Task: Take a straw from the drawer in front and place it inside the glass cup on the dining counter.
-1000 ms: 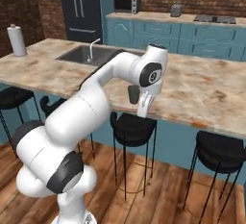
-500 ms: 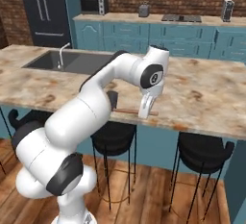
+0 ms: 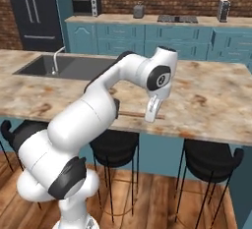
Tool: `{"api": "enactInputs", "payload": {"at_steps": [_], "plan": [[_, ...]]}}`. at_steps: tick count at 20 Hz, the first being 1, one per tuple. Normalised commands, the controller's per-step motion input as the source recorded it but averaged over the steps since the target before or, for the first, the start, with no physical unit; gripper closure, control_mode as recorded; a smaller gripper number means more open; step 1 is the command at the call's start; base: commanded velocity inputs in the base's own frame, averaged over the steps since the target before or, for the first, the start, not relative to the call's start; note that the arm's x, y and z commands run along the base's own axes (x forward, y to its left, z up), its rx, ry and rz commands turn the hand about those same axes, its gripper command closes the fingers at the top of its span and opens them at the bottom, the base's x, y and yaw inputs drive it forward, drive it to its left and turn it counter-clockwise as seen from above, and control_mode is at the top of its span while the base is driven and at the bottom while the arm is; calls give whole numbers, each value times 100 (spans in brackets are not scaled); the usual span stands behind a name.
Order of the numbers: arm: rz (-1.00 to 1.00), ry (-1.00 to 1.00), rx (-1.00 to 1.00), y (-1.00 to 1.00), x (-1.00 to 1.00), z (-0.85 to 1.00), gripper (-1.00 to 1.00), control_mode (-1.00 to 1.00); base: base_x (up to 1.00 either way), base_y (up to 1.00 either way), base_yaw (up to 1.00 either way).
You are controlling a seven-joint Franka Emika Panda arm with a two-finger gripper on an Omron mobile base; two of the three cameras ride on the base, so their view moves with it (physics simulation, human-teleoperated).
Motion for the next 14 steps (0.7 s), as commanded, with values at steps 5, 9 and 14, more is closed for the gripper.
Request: {"api": "enactInputs", "payload": {"at_steps": [5,9,14], "plan": [[0,0,0,0,0,0,100,100,54,49,0],[0,0,0,0,0,0,100,100,60,11,0],[0,0,0,0,0,0,100,100,18,44,0]]}}
